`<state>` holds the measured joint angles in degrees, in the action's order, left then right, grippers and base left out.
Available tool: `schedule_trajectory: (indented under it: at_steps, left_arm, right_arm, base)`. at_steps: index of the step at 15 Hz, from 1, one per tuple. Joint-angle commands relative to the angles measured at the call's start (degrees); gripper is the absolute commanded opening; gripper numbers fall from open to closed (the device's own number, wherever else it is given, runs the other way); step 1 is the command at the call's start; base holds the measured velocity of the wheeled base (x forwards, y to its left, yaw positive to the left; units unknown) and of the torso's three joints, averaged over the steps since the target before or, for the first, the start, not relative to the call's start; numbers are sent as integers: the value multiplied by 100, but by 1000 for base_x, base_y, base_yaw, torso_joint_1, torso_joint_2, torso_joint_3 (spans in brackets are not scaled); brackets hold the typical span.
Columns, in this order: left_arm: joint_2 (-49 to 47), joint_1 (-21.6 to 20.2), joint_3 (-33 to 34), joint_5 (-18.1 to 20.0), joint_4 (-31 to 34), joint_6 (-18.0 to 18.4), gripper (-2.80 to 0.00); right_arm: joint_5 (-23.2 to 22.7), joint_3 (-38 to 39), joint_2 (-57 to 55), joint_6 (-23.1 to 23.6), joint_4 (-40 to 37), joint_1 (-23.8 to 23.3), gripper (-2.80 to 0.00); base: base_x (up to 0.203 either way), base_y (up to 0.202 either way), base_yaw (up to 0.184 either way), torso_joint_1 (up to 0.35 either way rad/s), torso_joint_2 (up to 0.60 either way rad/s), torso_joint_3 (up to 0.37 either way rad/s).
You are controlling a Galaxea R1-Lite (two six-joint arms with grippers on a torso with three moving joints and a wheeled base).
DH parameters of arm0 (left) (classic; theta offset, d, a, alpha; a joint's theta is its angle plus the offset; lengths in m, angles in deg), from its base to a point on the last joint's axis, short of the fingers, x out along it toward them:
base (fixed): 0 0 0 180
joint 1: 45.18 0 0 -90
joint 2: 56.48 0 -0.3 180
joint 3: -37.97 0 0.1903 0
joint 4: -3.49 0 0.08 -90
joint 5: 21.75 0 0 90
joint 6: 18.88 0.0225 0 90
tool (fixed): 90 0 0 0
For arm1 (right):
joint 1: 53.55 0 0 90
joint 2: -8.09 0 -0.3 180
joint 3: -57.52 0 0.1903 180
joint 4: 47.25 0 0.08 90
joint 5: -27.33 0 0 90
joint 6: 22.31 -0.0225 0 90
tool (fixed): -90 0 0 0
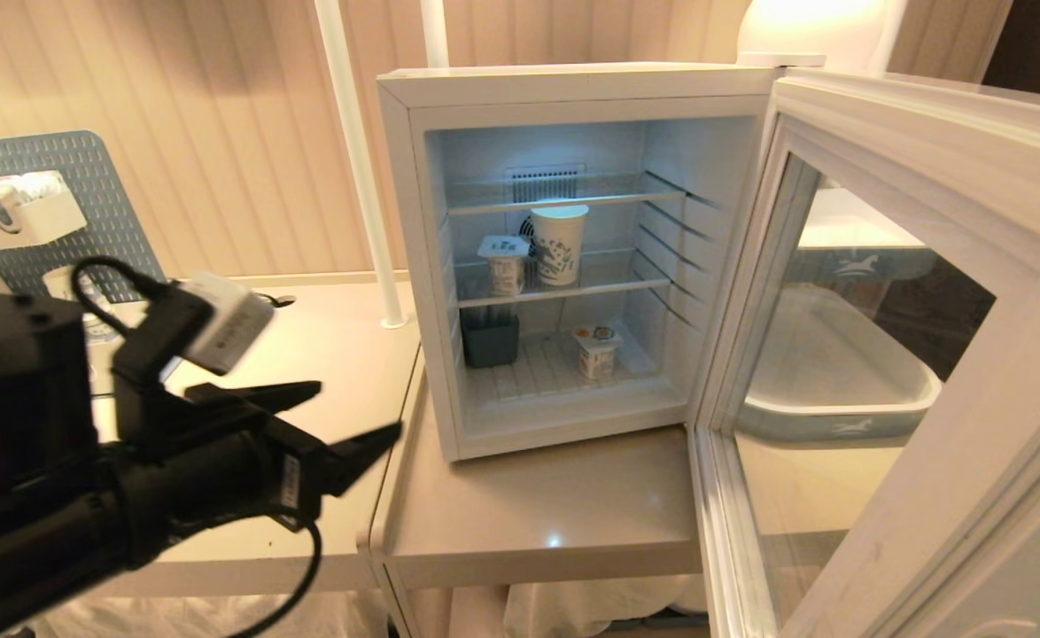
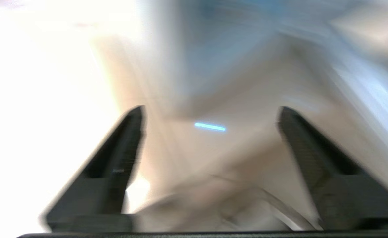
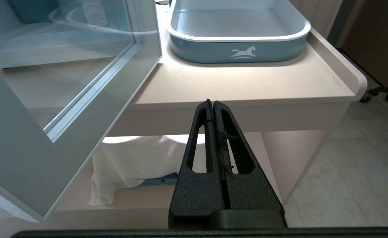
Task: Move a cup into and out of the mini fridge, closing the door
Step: Take the yoghurt out of the freezer
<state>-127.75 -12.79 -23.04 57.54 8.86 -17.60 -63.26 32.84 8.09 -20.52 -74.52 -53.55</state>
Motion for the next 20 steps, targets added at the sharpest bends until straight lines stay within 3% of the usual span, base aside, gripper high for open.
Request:
schedule_trajectory:
  at_steps: [1,2,4,6,8,10,11,12,13,14,15,18,20]
  left_arm:
    - [1249,-410,27,-2353,268,-10,-280]
    - [1686,-716,-50,-2757,597,-14,-280]
    - [2590,-1361,-307,-3132,1305,22,-280]
    - [3550,-1933,-696,-3241,2218,131,-280]
    - [4651,-2622,-1182,-3061,3409,209,-280]
    - [5423,-3418,-1685,-2478,4975,78,-280]
    - [5543,-3536,-2059,-2164,5566,-178,-280]
    - [5617,-3503,-2239,-1544,5856,-245,-280]
    - [5712,-3467,-2500,-457,6235,-257,-280]
    - [5787,-3440,-2927,371,6843,-273,-280]
    - [5867,-3411,-3345,744,7691,-300,-280]
    - [6479,-3320,-4409,791,8952,-761,-280]
    - [7094,-3297,-4332,589,9512,-615,-280]
  right_arm:
    - [6,0,0,-3,-5,0,-280]
    - [6,0,0,-3,-5,0,-280]
    - [6,0,0,-12,-5,0,-280]
    - [6,-9,0,-12,-14,0,-280]
    - [6,-9,-1,-12,-33,0,-280]
    - [6,-9,-9,-20,-41,0,-280]
    - [6,-18,-9,-12,-49,0,-280]
    - [6,-18,-9,-12,-58,0,-280]
    - [5,-18,-9,-12,-66,0,-280]
    - [6,-18,-9,-12,-58,0,-280]
    - [6,-18,-9,-12,-58,0,-280]
    - [-2,-27,-9,-12,-67,0,-280]
    - [6,-18,-9,-12,-67,0,-280]
  base:
    - [0,0,0,0,0,0]
    - [0,0,0,0,0,0]
    - [0,0,0,0,0,0]
    - [0,0,0,0,0,0]
    - [0,0,0,0,0,0]
    - [0,0,0,0,0,0]
    - [0,0,0,0,0,0]
    - [0,0,0,0,0,0]
    - [0,0,0,0,0,0]
    - [0,0,0,0,0,0]
    - [0,0,0,0,0,0]
    - [0,0,0,0,0,0]
    - [0,0,0,0,0,0]
